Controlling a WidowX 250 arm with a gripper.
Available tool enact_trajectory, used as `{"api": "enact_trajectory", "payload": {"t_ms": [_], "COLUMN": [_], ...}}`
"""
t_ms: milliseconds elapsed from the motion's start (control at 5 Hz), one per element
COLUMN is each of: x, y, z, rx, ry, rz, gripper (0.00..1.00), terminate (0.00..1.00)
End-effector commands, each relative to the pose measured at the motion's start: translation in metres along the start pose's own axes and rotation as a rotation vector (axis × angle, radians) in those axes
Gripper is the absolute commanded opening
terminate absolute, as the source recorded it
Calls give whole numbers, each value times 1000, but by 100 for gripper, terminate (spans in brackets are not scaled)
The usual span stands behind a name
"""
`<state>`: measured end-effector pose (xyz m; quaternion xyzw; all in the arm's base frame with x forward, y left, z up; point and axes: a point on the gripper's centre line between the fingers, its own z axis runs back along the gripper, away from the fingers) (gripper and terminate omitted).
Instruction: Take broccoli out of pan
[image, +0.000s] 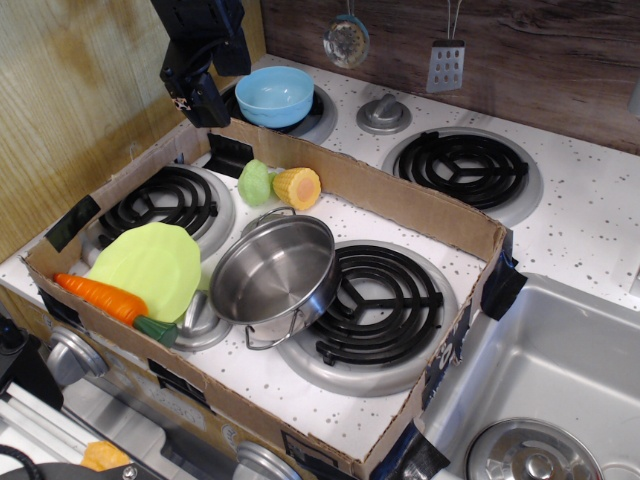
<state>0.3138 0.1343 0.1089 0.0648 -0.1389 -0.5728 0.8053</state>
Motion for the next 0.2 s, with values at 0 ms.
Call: {"api": "enact_trajectory", "payload": {"t_ms": [0], "x": [8], "y": [11], "z": [19], "rx": [47], "ry": [7], "rz": [-13], "gripper": [100], "terminate": [100]}}
